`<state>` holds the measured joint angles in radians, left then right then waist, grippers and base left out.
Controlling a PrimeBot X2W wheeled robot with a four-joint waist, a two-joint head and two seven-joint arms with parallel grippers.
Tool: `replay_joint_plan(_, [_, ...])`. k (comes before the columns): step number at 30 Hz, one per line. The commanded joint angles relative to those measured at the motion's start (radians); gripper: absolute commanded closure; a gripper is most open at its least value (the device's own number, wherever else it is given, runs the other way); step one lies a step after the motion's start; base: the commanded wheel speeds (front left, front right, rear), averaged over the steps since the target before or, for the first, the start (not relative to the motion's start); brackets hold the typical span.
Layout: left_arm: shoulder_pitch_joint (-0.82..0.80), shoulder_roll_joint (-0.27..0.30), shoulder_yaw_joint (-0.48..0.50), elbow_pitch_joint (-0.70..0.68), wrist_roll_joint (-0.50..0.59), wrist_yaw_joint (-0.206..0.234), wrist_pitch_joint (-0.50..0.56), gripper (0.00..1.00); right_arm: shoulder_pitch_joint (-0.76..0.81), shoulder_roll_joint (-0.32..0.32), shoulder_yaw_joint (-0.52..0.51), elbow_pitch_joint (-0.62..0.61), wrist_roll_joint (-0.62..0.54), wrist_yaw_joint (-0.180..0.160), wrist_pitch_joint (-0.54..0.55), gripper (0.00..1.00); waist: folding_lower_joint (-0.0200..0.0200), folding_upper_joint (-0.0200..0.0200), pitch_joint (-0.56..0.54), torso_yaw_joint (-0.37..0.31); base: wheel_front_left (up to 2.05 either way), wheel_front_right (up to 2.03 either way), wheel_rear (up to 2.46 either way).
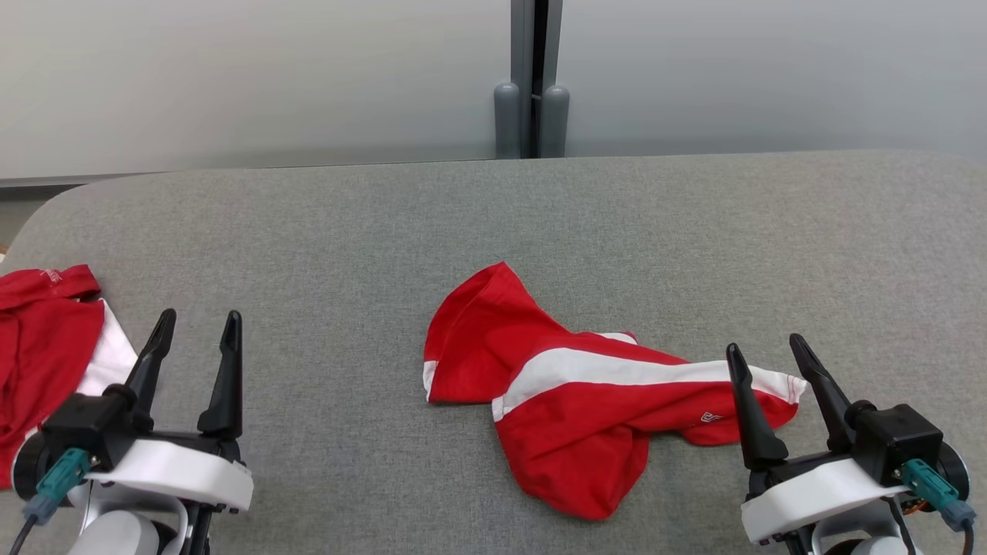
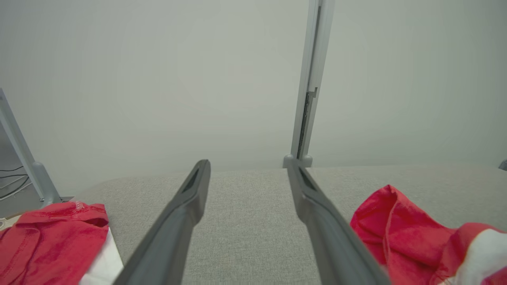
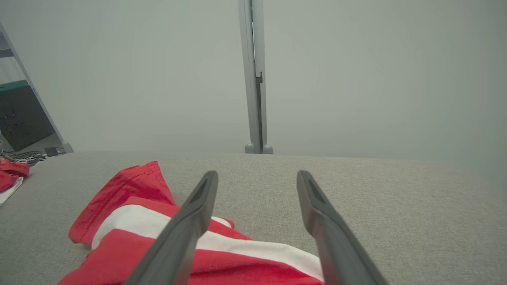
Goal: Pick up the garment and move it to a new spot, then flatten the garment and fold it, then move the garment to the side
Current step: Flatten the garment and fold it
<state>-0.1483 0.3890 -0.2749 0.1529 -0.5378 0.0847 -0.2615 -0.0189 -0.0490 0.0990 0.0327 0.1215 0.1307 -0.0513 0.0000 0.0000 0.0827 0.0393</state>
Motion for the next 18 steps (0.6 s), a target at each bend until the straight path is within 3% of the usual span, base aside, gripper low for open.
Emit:
replay_joint_plan(1, [0.021, -0.002, 0.016, -0.008, 0.015, -0.005, -0.004, 0.0, 0.011, -0.003, -0.002, 0.002, 0.002, 0.0, 0.001, 0.0, 0.0, 0.0, -0.005, 0.002, 0.0, 0.0, 0.0])
replay_joint_plan(18, [0.075, -0.025, 0.046, 0.017, 0.053, -0.049, -0.005, 0.0, 0.009, -0.003, 0.01, 0.011, 0.009, 0.0, 0.005, 0.0, 0.0, 0.0, -0.018, 0.0, 0.0, 0.0, 0.0])
